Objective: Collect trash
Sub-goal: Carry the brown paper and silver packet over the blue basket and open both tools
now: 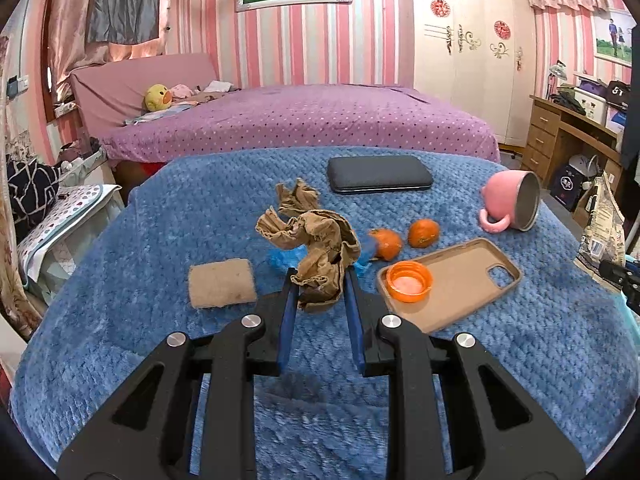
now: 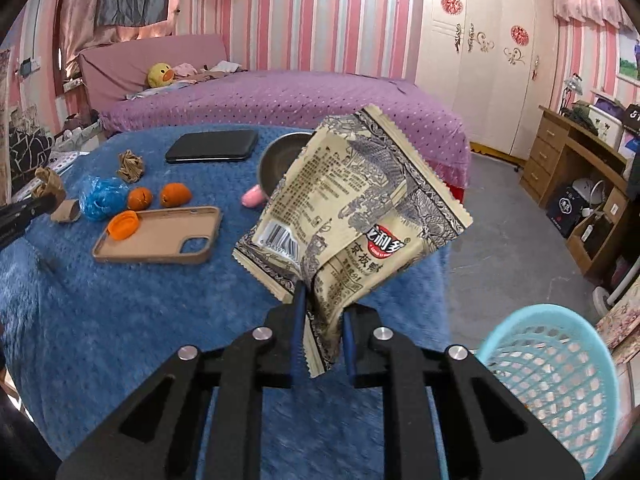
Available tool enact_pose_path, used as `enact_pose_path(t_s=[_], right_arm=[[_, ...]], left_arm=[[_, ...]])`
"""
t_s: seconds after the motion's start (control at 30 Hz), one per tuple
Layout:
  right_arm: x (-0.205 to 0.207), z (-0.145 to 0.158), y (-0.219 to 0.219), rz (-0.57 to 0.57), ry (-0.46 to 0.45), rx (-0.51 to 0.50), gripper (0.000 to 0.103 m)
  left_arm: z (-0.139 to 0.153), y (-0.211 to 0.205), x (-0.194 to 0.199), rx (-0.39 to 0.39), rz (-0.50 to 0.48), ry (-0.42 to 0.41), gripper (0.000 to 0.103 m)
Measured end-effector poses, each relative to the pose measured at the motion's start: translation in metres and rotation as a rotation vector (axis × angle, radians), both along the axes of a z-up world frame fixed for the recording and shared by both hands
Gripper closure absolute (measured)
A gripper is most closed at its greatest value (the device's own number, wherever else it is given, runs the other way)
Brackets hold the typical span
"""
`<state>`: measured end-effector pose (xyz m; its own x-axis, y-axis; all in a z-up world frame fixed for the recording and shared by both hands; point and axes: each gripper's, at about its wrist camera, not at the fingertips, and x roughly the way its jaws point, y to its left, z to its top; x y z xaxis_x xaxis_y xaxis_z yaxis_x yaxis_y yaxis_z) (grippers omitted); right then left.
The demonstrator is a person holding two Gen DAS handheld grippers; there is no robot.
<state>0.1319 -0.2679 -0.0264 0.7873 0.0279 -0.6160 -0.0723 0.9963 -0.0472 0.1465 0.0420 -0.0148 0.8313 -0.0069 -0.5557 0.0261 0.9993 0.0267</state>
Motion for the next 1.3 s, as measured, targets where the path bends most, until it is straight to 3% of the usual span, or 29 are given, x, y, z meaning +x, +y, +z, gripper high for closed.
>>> enact_pose_path(t_s=[0.3, 0.73, 0.9, 1.3], right_arm=[[-0.018, 0.006, -0.025, -0.017, -0.017, -0.017, 0.086], [-0.038, 0.012, -0.082, -0.09, -0.016, -0.015, 0.086], [-0.051, 0.006, -0.116, -0.144, 0.002, -0.027, 0.086], [-0.086, -0.008, -0.202, -0.267, 0.044, -0.014, 0.086]], left_arm=[[0.008, -0.039, -0.014, 0.008, -0.069, -0.015, 0.081], [0.018, -0.152, -0.043, 0.06, -0.23, -0.056, 0.081], [0.012, -0.192, -0.047, -0.01, -0.26, -0.019, 0.081], [-0.01, -0.302, -0.066, -0.028, -0.371, 0.033, 0.081]])
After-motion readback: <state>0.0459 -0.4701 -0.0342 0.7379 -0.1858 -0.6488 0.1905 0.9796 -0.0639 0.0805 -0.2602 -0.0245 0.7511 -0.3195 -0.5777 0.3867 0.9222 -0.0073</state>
